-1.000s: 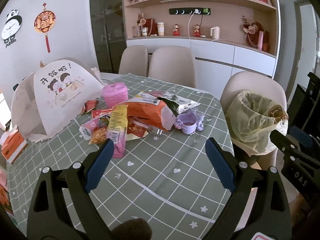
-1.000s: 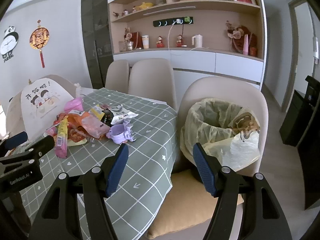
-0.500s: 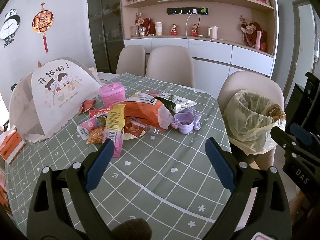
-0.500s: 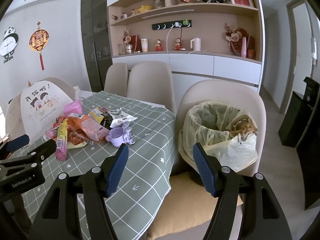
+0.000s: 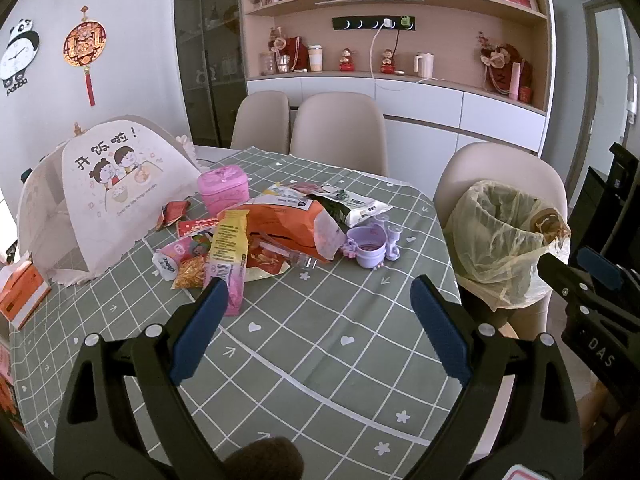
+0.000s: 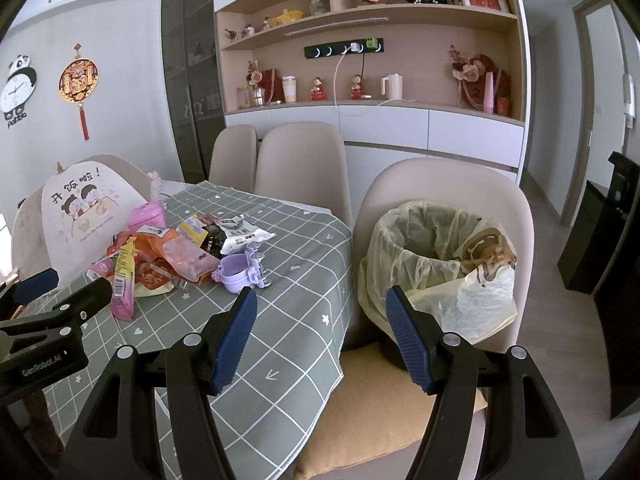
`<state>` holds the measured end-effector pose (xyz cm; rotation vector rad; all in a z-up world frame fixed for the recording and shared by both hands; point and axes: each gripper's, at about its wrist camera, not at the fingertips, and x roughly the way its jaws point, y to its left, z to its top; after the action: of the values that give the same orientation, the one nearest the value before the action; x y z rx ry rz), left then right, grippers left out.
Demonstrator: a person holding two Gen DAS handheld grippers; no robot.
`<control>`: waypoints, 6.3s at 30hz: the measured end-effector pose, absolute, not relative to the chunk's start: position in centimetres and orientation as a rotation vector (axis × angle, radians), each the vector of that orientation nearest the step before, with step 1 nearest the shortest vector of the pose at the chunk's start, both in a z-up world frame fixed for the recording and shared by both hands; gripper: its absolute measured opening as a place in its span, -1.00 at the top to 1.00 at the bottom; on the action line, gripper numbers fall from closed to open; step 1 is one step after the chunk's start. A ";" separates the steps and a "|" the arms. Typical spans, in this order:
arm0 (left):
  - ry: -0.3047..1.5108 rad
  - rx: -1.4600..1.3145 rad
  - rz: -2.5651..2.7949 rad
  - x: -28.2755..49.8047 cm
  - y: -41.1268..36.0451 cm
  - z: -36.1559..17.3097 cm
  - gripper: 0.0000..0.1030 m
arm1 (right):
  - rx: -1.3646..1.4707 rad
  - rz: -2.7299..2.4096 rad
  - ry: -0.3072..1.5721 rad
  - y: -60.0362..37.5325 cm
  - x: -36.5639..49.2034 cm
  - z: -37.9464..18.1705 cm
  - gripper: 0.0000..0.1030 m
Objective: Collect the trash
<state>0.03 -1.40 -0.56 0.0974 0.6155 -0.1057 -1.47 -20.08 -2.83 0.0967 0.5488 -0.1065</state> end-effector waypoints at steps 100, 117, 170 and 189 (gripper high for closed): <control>0.785 -0.216 0.022 22.4 21.8 -1.5 0.93 | -0.079 0.334 0.813 -12.9 29.0 -6.3 -0.24; 0.846 -0.324 -0.015 15.6 14.7 -2.5 0.93 | -0.221 0.446 1.099 -9.1 36.8 -12.3 0.09; 0.788 -0.181 -0.470 20.3 -27.6 -1.5 0.25 | 0.126 0.114 0.635 -50.3 14.3 0.8 0.09; 0.802 -0.219 -0.221 14.8 -16.4 -1.8 0.15 | 0.088 0.196 0.602 -43.5 20.6 -4.1 -0.15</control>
<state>14.79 -16.42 -1.84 -0.2191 0.8016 -0.2206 20.55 -43.54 -4.06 0.0883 0.6015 0.1957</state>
